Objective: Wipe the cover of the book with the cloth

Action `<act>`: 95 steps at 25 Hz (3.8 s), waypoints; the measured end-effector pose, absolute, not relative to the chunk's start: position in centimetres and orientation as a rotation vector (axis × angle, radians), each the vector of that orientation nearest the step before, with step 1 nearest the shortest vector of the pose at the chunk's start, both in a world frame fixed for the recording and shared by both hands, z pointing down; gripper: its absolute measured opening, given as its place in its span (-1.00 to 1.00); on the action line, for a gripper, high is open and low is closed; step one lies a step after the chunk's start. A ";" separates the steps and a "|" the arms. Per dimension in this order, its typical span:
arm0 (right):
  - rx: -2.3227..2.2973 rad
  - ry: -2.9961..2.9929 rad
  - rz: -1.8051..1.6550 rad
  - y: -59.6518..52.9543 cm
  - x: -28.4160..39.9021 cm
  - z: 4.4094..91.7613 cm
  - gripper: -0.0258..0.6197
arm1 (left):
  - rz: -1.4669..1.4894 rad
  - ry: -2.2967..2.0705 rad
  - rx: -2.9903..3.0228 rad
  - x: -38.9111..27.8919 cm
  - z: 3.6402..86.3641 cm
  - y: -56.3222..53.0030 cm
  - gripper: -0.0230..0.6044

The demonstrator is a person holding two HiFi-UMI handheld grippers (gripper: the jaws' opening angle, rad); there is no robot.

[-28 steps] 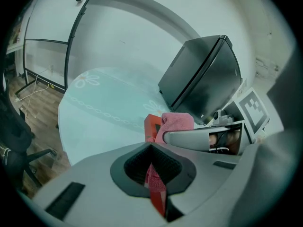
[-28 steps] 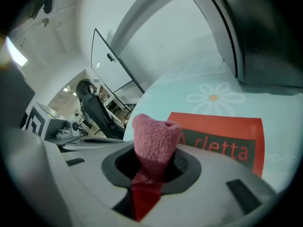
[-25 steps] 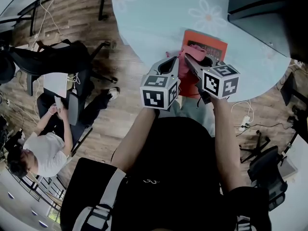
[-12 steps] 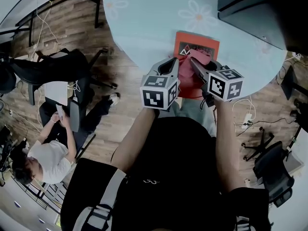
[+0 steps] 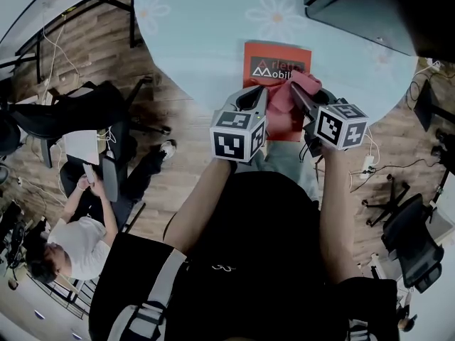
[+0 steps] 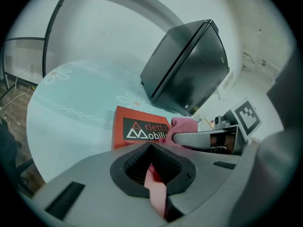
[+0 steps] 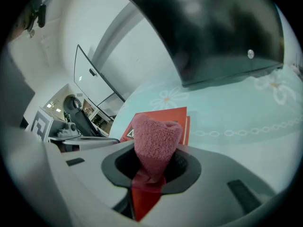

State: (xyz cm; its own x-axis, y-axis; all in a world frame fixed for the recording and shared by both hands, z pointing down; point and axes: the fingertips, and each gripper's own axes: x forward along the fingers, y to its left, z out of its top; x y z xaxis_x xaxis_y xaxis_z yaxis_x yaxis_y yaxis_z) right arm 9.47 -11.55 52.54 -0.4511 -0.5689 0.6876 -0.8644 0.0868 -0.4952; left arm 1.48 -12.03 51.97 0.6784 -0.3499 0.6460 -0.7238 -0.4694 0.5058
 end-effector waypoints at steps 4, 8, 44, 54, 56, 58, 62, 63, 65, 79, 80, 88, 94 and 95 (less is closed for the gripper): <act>1.485 -2.023 1.311 -10.8 11.2 52.3 -0.59 | 0.600 -0.791 2.105 2.4 51.8 -11.4 -0.88; 1.534 -1.987 1.297 -10.0 12.9 52.5 -0.59 | 0.603 -0.778 2.110 2.7 51.8 -10.9 -0.88; 1.071 -2.379 1.338 -4.3 -3.4 50.7 -0.60 | 0.602 -1.167 1.941 -7.4 50.9 -0.4 -0.88; 1.244 -2.326 1.349 -2.9 1.6 51.0 -0.60 | 0.625 -1.106 1.987 -4.6 51.1 0.6 -0.88; 1.286 -2.309 1.353 -2.5 2.9 51.1 -0.60 | 0.631 -1.087 2.002 -3.7 51.1 0.8 -0.88; 1.325 -2.293 1.351 -2.2 4.1 51.2 -0.60 | 0.625 -1.070 2.013 -3.1 51.0 0.9 -0.88; 1.396 -2.269 1.355 -1.5 6.5 51.4 -0.59 | 0.609 -1.043 2.035 -1.7 50.6 0.9 -0.88; 1.413 -2.263 1.356 -1.4 7.1 51.4 -0.60 | 0.619 -1.042 2.049 -1.5 50.5 0.9 -0.88; 1.445 -2.250 1.358 -1.0 8.2 51.4 -0.60 | 0.636 -1.040 2.073 -1.0 50.2 0.9 -0.88; 1.589 -2.280 1.286 -0.5 12.6 47.8 -0.60 | 0.559 -1.032 2.174 0.8 45.6 -0.3 -0.88; 1.595 -2.304 1.255 -0.9 12.6 46.9 -0.60 | 0.526 -1.027 2.173 0.9 45.0 -0.6 -0.88; 1.619 -2.479 1.043 -2.3 12.8 39.8 -0.60 | 0.466 -1.163 2.456 1.9 37.6 -3.3 -0.88; 1.625 -2.571 0.833 -3.0 12.8 34.8 -0.60 | 0.276 -1.253 2.502 0.5 32.5 -4.6 -0.88; 1.625 -2.588 0.797 -3.1 12.8 33.9 -0.60 | 0.250 -1.268 2.503 0.2 31.9 -4.8 -0.88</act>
State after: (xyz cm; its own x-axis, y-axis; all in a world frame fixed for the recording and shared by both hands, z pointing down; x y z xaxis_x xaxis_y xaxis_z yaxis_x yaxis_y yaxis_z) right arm 12.82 -3.12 33.92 -0.4704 -0.8475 0.2459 -0.8391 0.3433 -0.4219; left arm 0.25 -4.84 31.85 0.5901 -0.7506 0.2973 -0.8072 -0.5534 0.2052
